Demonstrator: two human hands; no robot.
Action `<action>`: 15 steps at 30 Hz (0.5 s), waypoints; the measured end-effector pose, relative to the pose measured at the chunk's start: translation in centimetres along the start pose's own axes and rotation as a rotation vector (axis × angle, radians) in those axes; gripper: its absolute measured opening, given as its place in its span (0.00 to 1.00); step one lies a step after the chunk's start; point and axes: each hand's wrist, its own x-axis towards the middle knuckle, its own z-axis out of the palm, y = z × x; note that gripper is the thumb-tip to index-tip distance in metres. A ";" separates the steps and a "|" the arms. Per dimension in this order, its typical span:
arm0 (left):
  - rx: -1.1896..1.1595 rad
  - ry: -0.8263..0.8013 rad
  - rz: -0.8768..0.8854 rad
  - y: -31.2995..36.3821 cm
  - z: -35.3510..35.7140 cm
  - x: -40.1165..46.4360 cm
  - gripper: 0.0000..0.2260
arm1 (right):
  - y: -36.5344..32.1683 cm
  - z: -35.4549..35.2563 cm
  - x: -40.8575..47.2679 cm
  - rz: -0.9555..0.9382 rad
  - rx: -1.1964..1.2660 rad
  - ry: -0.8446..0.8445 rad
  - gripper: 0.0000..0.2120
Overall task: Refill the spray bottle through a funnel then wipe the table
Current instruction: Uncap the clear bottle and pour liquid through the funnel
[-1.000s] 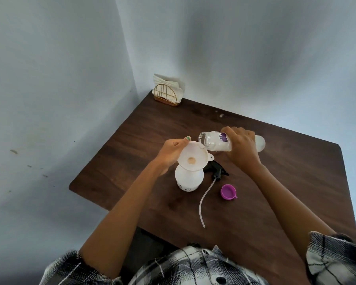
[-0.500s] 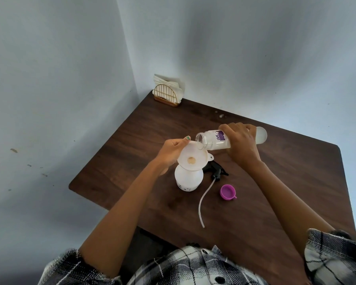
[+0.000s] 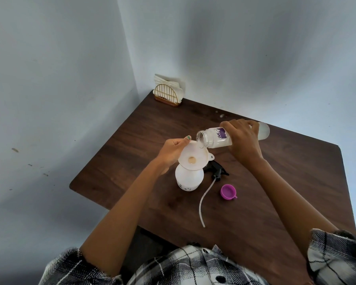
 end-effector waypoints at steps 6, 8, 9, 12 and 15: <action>0.001 -0.006 -0.002 0.0 0.0 -0.1 0.21 | 0.0 -0.3 0.2 -0.021 -0.011 0.025 0.20; -0.001 -0.010 -0.001 0.0 0.0 -0.1 0.22 | 0.0 -0.3 0.3 -0.023 -0.011 0.027 0.20; -0.002 -0.008 -0.003 0.0 0.0 -0.1 0.22 | 0.0 -0.3 0.3 -0.024 -0.010 0.027 0.20; 0.006 -0.003 -0.010 0.1 0.1 -0.1 0.20 | 0.0 -0.2 0.4 -0.029 -0.009 0.029 0.20; 0.004 -0.006 -0.010 0.1 0.1 -0.1 0.21 | -0.2 -0.2 0.4 -0.034 -0.009 0.034 0.20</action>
